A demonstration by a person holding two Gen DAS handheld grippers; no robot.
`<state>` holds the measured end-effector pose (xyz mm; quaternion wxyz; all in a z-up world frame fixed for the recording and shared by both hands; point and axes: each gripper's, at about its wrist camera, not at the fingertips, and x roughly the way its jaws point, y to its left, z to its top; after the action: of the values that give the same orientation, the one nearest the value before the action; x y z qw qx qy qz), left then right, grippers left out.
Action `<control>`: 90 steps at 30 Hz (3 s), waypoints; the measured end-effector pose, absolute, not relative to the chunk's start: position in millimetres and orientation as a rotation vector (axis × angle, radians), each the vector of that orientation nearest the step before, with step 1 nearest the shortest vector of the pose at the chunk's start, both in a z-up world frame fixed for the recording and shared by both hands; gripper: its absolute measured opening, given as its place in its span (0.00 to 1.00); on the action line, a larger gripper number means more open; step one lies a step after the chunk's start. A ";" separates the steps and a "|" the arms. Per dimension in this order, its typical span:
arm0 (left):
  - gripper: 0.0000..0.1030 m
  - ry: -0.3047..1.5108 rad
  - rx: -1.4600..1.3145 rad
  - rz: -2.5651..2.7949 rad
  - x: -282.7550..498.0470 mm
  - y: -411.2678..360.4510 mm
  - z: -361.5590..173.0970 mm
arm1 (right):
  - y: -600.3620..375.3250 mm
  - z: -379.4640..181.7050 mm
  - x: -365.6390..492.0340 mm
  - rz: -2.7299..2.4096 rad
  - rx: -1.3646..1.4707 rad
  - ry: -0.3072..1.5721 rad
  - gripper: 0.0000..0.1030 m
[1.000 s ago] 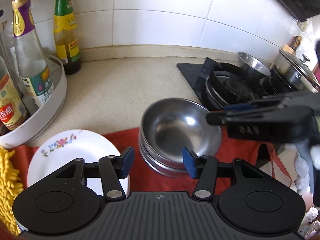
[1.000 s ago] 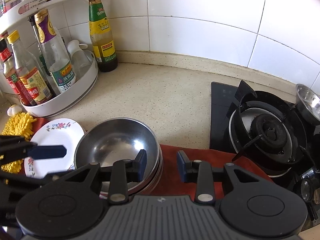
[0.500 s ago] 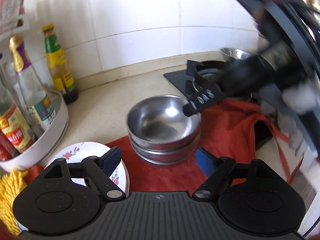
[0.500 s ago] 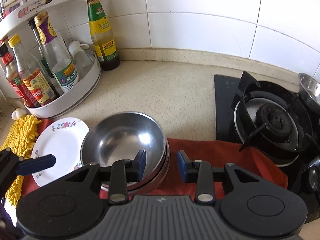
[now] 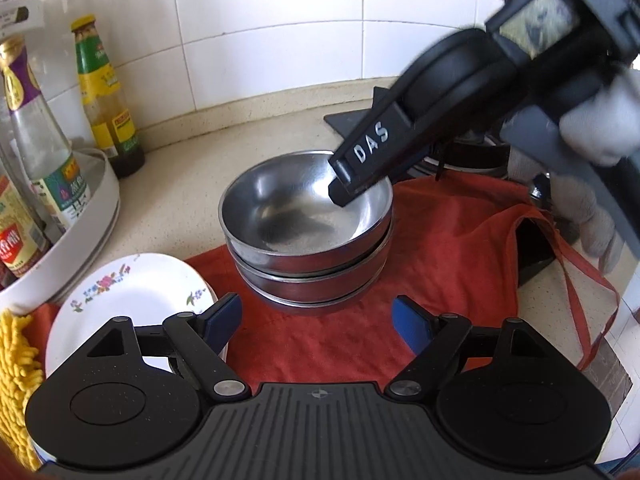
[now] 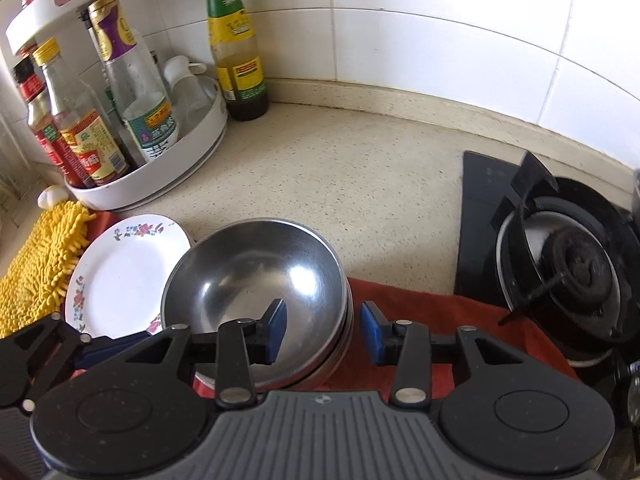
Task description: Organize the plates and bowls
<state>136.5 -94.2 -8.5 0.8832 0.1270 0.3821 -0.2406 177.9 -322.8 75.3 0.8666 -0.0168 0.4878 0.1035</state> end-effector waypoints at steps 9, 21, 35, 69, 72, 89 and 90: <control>0.85 0.810 0.258 -0.468 139.1 -103.4 -22.0 | -318.2 72.2 188.1 0.275 -0.096 1.028 0.39; 0.85 0.798 0.264 -0.456 140.5 -110.7 -35.5 | -304.0 74.9 186.6 0.310 -0.242 0.973 0.43; 0.85 0.804 0.248 -0.448 150.1 -113.0 -53.0 | -280.5 91.2 173.6 0.218 -0.509 0.721 0.54; 0.92 0.815 0.191 -0.418 181.0 -109.0 -66.5 | -288.6 78.1 204.8 0.355 -0.369 0.850 0.60; 0.93 0.819 0.189 -0.421 184.3 -109.2 -67.8 | -293.8 72.8 212.1 0.364 -0.333 0.890 0.60; 0.99 0.837 0.192 -0.428 200.5 -115.4 -75.6 | -325.0 41.5 247.3 0.401 -0.122 1.072 0.62; 1.00 0.839 0.190 -0.428 201.5 -115.0 -75.8 | -326.6 40.9 248.3 0.404 -0.107 1.079 0.63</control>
<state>201.5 -115.0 -75.8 0.8869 0.0913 0.4034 -0.2059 248.3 -326.6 40.9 0.8372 -0.0508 0.5099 0.1911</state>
